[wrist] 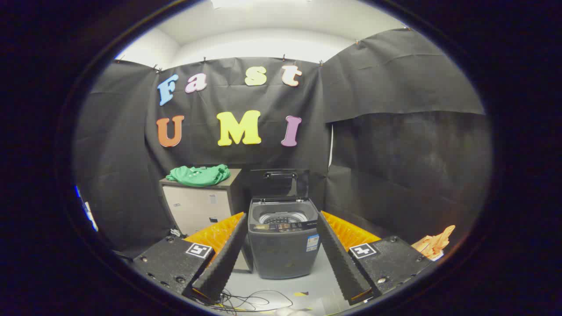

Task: Put the clothes into the washing machine and then close the washing machine lid.

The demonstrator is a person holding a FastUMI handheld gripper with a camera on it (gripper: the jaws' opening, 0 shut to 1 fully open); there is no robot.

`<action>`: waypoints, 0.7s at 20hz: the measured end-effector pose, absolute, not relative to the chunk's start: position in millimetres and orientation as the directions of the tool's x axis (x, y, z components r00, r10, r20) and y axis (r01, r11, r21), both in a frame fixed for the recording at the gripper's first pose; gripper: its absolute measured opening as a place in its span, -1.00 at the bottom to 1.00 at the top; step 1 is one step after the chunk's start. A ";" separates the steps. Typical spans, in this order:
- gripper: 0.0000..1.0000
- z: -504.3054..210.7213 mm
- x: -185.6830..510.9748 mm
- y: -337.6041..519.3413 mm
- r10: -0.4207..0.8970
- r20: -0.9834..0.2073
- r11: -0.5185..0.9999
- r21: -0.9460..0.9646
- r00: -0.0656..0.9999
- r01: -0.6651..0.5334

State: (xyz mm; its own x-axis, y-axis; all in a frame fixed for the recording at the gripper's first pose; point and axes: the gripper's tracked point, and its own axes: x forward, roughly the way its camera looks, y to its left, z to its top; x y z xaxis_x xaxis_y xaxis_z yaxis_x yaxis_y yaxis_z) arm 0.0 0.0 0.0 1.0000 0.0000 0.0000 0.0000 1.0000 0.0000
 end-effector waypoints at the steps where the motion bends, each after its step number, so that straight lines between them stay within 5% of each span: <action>1: 0.98 -2.8 -2.9 0.8 0.001 -0.001 1.000 -0.010 1.000 -0.001; 14: 0.97 -6.5 -4.4 22.1 0.013 -0.008 1.000 -0.013 1.000 -0.014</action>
